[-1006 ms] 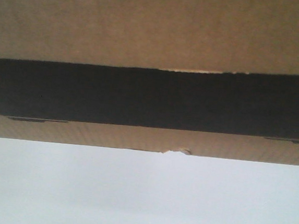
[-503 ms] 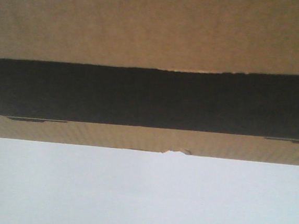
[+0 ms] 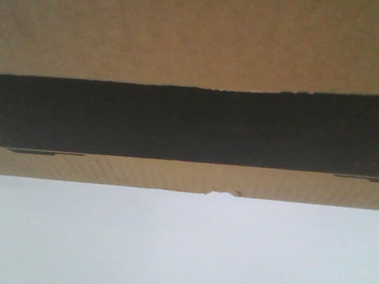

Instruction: Grab box from left shelf to table start

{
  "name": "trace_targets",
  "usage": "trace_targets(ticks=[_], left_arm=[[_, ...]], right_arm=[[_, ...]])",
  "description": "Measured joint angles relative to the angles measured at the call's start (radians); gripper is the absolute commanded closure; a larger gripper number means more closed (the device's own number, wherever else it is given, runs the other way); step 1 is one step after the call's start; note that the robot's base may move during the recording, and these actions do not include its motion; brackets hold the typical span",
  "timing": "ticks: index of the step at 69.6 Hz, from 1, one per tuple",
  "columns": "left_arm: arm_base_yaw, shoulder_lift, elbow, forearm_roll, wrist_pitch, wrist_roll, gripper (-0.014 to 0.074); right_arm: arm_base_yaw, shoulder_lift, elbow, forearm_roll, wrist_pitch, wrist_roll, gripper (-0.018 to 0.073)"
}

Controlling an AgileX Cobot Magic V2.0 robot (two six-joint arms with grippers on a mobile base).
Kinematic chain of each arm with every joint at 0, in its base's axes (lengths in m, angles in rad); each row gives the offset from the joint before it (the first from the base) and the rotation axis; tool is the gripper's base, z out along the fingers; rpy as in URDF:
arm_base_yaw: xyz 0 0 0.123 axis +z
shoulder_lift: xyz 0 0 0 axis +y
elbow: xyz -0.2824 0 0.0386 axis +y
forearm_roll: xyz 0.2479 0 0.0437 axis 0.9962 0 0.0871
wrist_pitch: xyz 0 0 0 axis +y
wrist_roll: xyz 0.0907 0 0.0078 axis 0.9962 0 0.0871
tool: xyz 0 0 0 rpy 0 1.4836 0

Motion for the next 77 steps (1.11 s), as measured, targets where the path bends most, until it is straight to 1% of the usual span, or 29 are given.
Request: trace_targets(ticks=[77], left_arm=[[0.0,0.0,0.002,0.0,0.002,-0.001,0.0692]], right_arm=[[0.0,0.005,0.0,0.0,0.002,0.0,0.0504]])
